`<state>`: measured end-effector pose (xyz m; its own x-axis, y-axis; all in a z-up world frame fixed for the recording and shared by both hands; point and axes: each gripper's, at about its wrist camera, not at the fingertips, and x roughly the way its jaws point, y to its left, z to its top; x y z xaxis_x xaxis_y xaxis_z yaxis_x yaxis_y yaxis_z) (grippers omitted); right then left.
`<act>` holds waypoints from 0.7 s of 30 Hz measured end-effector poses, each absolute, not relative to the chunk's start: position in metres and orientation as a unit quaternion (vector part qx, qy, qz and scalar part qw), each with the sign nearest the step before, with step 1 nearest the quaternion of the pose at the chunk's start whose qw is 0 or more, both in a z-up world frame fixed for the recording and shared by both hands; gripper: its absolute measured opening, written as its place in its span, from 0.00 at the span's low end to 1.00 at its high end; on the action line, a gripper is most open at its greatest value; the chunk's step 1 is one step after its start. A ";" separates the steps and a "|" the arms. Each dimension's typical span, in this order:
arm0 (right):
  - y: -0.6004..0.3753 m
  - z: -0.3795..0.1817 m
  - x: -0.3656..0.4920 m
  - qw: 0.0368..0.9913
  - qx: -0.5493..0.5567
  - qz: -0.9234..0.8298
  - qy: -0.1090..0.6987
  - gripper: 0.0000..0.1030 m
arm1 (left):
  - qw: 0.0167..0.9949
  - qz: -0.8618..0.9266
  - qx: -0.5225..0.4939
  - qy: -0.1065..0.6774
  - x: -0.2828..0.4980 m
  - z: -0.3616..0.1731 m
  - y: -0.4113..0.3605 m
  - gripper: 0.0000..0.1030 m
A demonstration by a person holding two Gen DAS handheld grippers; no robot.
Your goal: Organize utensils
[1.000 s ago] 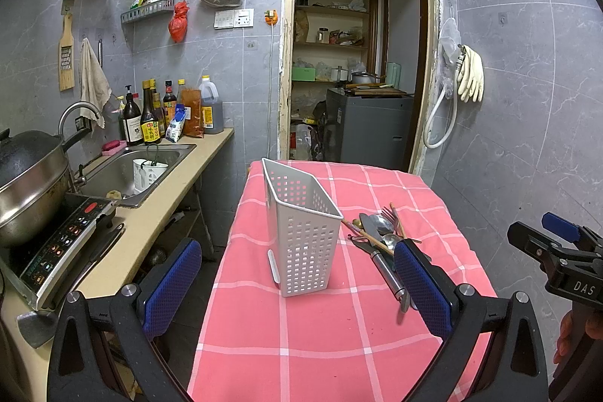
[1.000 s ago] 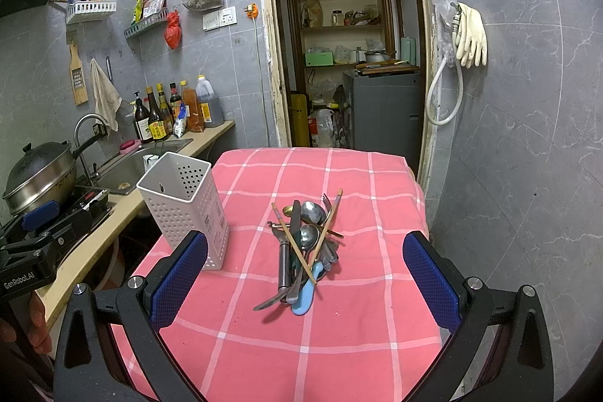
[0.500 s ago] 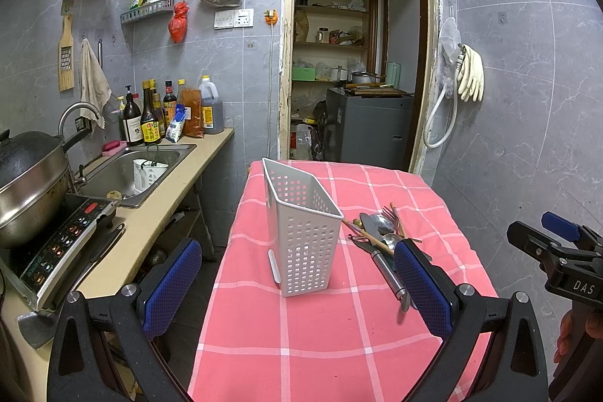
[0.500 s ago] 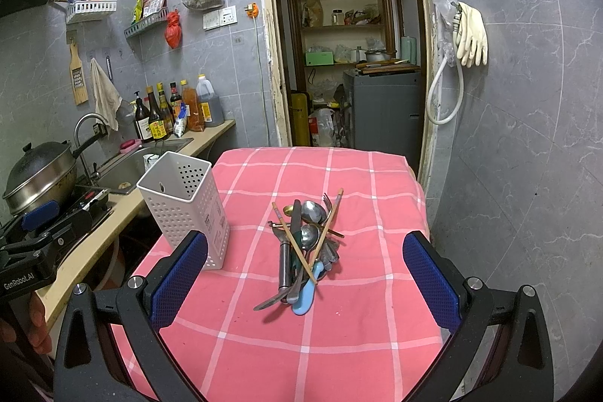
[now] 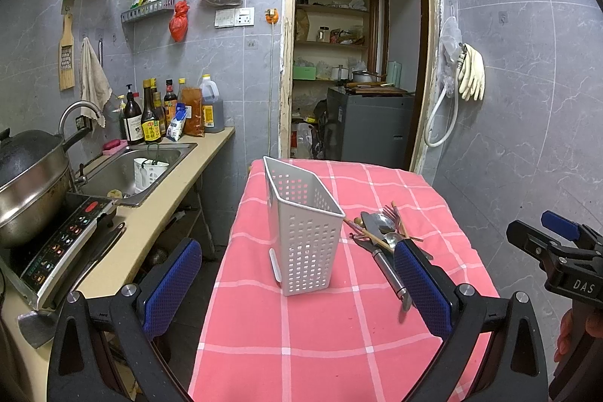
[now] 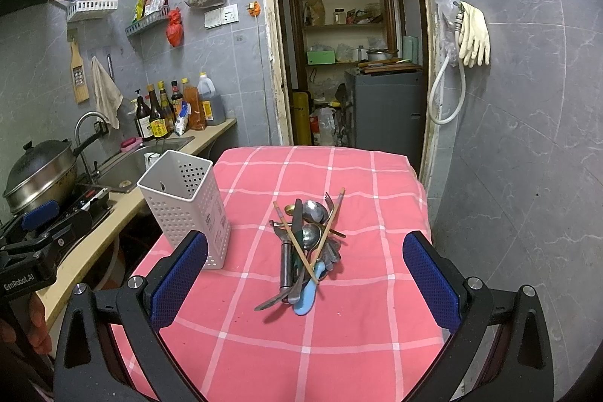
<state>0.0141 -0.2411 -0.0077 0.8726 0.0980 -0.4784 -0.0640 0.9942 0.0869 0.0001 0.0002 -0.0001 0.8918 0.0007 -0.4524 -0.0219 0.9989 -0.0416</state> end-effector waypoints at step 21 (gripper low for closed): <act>-0.238 -0.008 0.026 0.963 0.056 0.015 0.264 0.99 | 0.963 -0.084 -0.039 0.251 0.034 0.020 0.017 1.00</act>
<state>0.0263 -0.2384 -0.0081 0.8599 0.0586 -0.5070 0.0007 0.9932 0.1161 0.0344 0.0169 0.0203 0.8595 -0.1821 -0.4776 0.1430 0.9827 -0.1174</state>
